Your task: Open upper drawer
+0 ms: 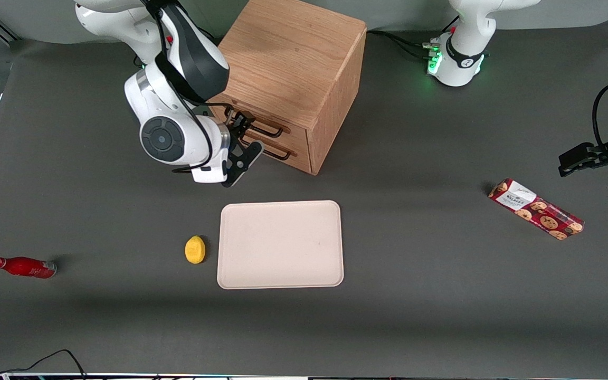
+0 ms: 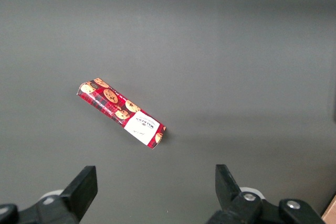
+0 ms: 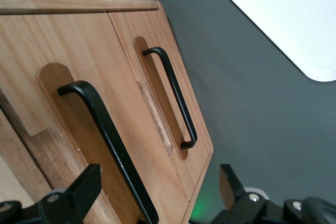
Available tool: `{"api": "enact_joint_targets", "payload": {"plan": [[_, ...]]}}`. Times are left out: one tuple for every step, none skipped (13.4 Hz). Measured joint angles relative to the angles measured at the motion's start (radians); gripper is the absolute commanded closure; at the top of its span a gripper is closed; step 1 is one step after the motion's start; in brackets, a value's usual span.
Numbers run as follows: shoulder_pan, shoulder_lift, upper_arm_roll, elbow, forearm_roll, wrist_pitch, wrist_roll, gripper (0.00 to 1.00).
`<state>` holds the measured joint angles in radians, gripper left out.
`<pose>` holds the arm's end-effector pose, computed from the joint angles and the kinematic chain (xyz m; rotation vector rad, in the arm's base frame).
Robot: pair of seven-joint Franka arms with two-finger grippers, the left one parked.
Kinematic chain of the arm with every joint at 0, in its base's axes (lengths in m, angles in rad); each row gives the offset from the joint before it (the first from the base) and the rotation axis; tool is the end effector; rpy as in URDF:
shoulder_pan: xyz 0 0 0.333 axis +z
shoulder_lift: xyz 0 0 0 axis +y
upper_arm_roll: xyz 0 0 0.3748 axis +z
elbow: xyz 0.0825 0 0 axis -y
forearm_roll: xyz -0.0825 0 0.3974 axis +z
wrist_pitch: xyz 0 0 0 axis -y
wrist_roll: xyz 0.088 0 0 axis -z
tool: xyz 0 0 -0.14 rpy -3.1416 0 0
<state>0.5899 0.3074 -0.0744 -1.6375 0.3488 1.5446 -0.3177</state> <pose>0.5145 0.3527 0.4410 -2.5914 -1.0504 0.6073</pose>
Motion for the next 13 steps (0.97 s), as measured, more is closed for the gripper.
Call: {"api": "enact_joint_targets", "payload": {"plan": [[0.001, 0.000, 0.006, -0.012, 0.001, 0.011, -0.008, 0.00], [0.001, 0.000, 0.010, -0.027, 0.002, 0.024, -0.025, 0.00], [0.001, 0.000, 0.012, -0.042, 0.002, 0.035, -0.041, 0.00], [0.000, 0.000, 0.015, -0.056, 0.003, 0.048, -0.049, 0.00], [0.000, 0.000, 0.017, -0.064, 0.007, 0.054, -0.055, 0.00], [0.000, 0.000, 0.020, -0.066, 0.009, 0.056, -0.056, 0.00], [0.000, 0.000, 0.024, -0.070, 0.009, 0.060, -0.056, 0.00], [0.000, 0.000, 0.027, -0.078, 0.009, 0.066, -0.056, 0.00], [0.000, 0.000, 0.030, -0.084, 0.011, 0.068, -0.056, 0.00], [0.000, 0.000, 0.032, -0.090, 0.018, 0.070, -0.057, 0.00], [0.000, 0.000, 0.034, -0.094, 0.027, 0.072, -0.057, 0.00], [0.000, 0.000, 0.036, -0.098, 0.031, 0.082, -0.057, 0.00], [0.000, 0.000, 0.037, -0.105, 0.032, 0.093, -0.058, 0.00]]}}
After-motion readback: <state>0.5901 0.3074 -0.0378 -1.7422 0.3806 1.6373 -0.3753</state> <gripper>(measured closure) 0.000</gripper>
